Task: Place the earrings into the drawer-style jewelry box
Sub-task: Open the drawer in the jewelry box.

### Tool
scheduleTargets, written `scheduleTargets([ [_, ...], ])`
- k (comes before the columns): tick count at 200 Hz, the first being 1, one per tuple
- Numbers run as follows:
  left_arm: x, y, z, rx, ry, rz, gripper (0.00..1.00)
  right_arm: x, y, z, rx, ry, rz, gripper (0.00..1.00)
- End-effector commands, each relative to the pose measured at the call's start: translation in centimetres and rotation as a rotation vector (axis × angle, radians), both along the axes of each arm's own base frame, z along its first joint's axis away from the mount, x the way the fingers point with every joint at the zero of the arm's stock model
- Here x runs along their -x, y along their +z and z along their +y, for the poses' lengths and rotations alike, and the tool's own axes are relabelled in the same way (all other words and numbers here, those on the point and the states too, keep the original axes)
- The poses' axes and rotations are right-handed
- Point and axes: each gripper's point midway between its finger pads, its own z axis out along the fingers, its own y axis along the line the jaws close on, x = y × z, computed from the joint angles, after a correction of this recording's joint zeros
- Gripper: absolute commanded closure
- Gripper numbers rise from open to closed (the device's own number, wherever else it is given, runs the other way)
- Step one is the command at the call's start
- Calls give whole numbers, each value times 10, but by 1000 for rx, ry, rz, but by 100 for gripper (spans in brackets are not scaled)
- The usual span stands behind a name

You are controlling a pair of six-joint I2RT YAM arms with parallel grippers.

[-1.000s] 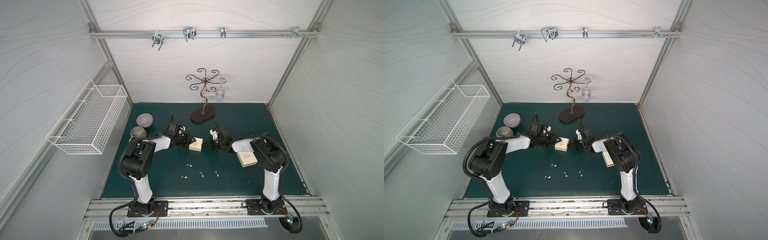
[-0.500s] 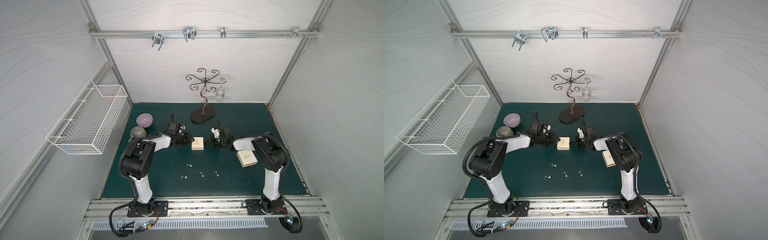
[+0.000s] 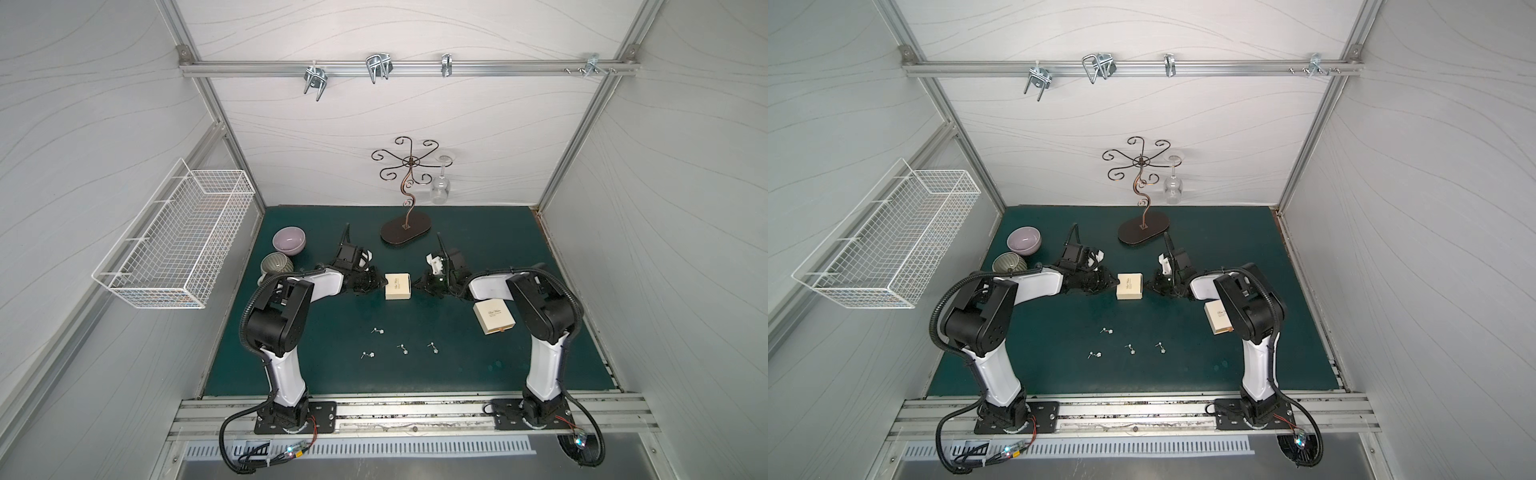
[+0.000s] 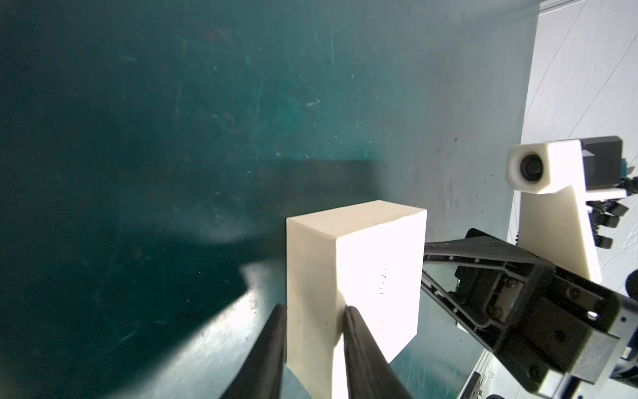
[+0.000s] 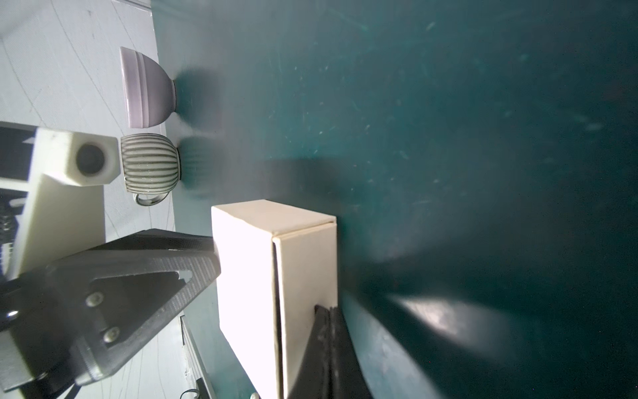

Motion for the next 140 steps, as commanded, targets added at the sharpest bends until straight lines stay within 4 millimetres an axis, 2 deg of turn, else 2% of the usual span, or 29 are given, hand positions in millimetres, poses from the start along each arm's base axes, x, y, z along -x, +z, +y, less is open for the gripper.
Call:
scheduleTargets([
  [1,1,-15,2,-44,-10,33,69,-4,4,-19,24,-33,-12,100],
  [68,1,-16,0,-49,-41,33,70,-10,0,-56,57,-81,-10,100],
  [140,-1,-14,-2,-50,-59,28,70,-10,-1,-65,62,-79,-9,100],
])
